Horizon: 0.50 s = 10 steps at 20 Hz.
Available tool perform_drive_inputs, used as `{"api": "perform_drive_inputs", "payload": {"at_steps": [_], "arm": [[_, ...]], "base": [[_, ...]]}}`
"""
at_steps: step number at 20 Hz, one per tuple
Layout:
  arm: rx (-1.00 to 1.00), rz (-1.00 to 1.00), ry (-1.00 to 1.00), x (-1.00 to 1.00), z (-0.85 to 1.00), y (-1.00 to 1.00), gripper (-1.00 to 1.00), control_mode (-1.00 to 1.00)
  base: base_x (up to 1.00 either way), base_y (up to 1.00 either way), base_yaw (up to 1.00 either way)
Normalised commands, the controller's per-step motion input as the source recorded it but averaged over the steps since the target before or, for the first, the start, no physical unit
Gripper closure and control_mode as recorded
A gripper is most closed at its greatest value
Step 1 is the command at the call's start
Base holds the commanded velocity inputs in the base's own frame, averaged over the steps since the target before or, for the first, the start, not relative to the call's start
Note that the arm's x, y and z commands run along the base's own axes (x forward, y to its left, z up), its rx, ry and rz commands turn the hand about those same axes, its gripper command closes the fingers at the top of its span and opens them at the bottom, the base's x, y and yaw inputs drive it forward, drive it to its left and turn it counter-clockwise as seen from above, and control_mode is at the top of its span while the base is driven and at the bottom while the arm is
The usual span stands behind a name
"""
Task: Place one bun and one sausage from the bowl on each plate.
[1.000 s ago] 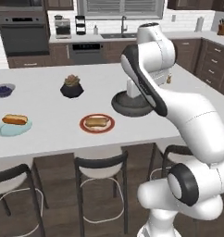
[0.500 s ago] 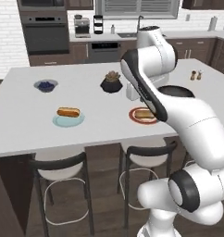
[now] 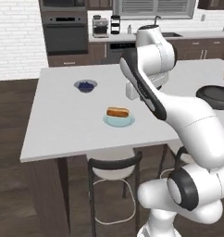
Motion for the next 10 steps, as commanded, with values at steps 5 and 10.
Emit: {"api": "perform_drive_inputs", "payload": {"at_steps": [5, 10], "arm": [[0.0, 0.0, 0.0, 0.0, 0.0, 0.0, 1.0, 1.0], [-0.03, -0.05, 0.0, 0.29, -0.02, 0.0, 1.0, -1.0]], "base": [[0.98, 0.44, -0.13], [0.6, 0.06, -0.08]]}}
